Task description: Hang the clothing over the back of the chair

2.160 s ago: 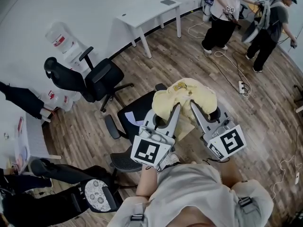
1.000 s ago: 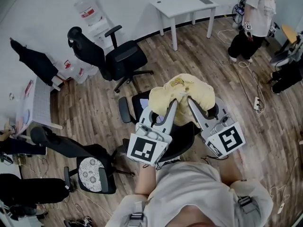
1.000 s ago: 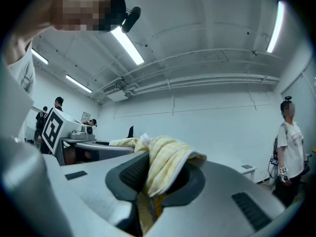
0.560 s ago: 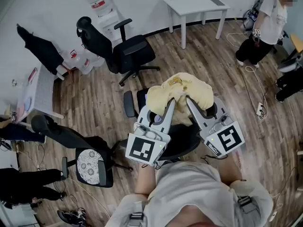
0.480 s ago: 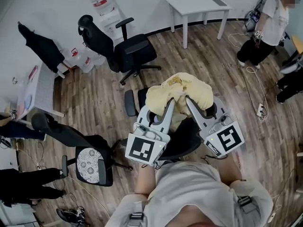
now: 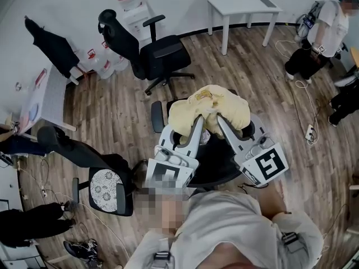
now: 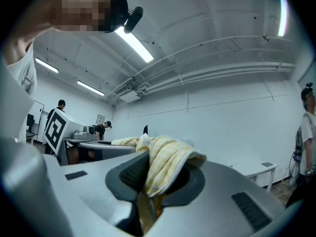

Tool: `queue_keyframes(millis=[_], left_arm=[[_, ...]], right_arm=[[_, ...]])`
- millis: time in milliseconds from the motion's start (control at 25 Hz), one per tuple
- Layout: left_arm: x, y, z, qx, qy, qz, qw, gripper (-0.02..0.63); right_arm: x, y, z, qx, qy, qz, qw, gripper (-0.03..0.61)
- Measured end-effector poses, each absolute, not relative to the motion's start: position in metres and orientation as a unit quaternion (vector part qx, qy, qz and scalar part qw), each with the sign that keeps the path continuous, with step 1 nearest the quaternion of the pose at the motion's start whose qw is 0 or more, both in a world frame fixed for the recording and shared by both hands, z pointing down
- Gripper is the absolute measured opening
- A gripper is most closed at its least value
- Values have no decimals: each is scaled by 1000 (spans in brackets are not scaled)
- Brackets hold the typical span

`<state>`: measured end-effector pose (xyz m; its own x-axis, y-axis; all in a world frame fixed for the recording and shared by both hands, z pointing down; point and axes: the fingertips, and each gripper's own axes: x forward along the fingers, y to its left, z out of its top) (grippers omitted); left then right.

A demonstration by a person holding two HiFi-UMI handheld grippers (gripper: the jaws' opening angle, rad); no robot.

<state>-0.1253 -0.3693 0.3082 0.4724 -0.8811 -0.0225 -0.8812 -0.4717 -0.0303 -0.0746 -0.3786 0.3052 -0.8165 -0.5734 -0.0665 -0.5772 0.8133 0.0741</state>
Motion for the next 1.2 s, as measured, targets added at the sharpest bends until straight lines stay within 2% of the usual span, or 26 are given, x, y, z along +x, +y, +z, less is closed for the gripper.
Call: queue_keyframes(millis=[520, 1200], left_arm=[[-117, -308, 321, -858, 513, 4, 36, 37], [-90, -234, 298, -837, 546, 2, 37, 37]], right_arm=[[-68, -317, 321, -294, 954, 47, 32, 71], [-42, -239, 304, -257, 965, 20, 51, 71]])
